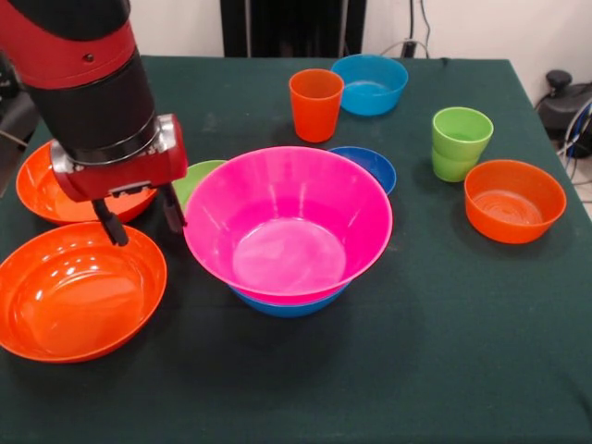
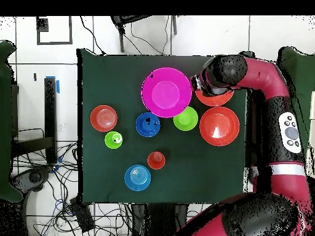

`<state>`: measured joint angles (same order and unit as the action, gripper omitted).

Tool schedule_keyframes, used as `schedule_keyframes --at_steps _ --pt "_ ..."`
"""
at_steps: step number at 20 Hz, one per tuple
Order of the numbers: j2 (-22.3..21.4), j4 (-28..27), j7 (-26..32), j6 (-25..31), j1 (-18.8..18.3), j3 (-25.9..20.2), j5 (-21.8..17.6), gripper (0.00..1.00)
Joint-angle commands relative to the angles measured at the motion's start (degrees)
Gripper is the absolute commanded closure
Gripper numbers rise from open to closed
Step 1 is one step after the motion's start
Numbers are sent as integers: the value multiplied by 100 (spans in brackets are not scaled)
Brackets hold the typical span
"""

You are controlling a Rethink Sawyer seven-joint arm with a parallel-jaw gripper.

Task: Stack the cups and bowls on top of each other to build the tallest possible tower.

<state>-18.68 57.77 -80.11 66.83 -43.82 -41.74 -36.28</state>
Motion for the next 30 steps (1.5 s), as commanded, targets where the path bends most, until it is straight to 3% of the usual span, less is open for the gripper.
schedule_keyframes --at_steps 1,5,7,10,16,22,30 --pt "411 -882 1342 578 198 293 -399 0" --pt "211 -259 1451 -143 -98 161 -228 0" --pt "-25 356 1493 -649 -370 34 -116 0" --pt "-635 1473 1186 -1291 -730 -88 -22 0" --pt "-1847 3175 242 -1888 -1072 -114 100 0" --pt "-2417 4039 -374 -2143 -1111 -45 323 0" --pt "-2308 4357 -397 -2689 -1192 65 385 0"
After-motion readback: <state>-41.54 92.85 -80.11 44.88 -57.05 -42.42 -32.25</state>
